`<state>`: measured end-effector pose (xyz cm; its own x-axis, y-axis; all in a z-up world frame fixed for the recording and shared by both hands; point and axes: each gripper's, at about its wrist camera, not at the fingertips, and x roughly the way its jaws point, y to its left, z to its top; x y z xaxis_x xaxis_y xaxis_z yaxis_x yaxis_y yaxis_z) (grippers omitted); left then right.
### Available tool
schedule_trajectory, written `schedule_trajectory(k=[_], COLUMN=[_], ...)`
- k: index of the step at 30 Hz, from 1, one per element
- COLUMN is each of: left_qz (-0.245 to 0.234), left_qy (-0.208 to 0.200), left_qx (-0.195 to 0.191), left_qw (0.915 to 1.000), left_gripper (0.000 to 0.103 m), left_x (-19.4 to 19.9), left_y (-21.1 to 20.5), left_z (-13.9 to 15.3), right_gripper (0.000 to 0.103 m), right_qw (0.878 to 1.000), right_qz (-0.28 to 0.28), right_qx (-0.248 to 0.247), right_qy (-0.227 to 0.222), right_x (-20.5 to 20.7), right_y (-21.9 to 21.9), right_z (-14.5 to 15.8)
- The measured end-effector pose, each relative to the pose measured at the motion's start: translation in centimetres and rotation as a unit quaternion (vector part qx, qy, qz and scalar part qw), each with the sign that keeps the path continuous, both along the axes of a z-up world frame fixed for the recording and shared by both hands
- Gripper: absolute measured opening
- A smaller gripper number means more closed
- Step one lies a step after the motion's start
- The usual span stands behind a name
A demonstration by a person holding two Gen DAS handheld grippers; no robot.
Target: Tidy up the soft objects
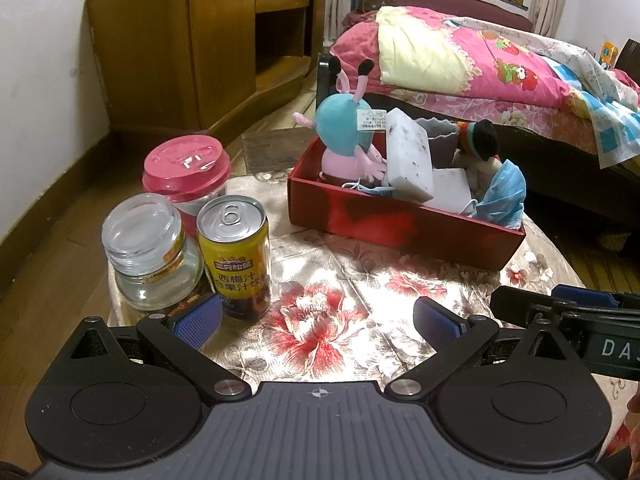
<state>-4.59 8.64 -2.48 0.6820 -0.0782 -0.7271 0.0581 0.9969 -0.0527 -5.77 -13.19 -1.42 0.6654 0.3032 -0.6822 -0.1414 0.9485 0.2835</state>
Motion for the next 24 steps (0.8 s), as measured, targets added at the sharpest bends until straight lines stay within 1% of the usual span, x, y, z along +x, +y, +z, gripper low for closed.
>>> schedule_trajectory(k=[24], left_qz=[-0.002], left_qy=[-0.004], left_qx=[0.002], left_qw=[1.0], left_gripper=[0.097], left_x=[-0.02], left_y=[-0.16], left_z=[-0.05], right_gripper=[0.051], right_qw=[1.0], right_qz=[0.0], right_qx=[0.002], right_qy=[0.0], right_x=[0.05], right_y=[-0.05], right_z=[0.1])
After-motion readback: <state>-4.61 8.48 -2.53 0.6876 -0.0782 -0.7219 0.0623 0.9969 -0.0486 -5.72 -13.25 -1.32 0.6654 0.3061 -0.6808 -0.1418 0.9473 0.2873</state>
